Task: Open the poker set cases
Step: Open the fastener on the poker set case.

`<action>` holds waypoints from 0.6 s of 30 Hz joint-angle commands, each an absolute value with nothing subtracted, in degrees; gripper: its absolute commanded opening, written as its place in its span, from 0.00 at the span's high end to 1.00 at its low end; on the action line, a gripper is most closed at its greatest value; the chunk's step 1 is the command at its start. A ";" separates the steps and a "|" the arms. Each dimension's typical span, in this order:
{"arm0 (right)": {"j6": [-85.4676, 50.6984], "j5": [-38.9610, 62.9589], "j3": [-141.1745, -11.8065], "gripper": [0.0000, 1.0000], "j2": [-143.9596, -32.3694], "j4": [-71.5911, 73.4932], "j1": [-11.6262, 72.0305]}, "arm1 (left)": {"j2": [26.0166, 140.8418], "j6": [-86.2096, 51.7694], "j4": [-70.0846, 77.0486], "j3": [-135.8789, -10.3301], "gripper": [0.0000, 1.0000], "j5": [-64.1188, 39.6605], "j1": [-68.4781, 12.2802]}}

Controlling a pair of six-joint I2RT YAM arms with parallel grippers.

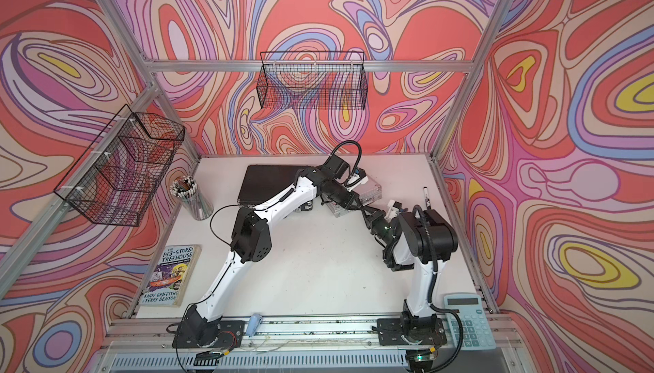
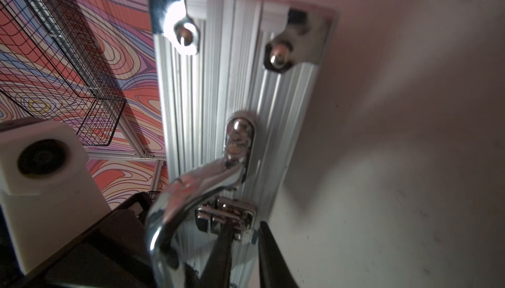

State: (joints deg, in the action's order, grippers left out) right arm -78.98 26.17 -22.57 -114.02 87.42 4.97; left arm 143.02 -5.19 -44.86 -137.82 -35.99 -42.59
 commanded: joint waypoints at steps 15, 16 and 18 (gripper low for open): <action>-84.46 25.65 -22.17 0.89 -107.41 94.97 6.24 | 139.46 -7.24 -45.73 -137.91 1.00 -45.75 -44.82; -84.55 25.68 -21.94 0.89 -107.30 94.96 6.30 | 139.48 -7.04 -45.68 -137.69 1.00 -45.57 -44.81; -84.55 25.65 -21.59 0.89 -106.98 95.03 6.30 | 139.57 -6.90 -45.71 -137.30 1.00 -45.28 -44.75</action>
State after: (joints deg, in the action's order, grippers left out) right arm -83.05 24.88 -20.88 -110.61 85.23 5.02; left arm 142.87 -5.93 -44.62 -137.82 -37.39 -42.46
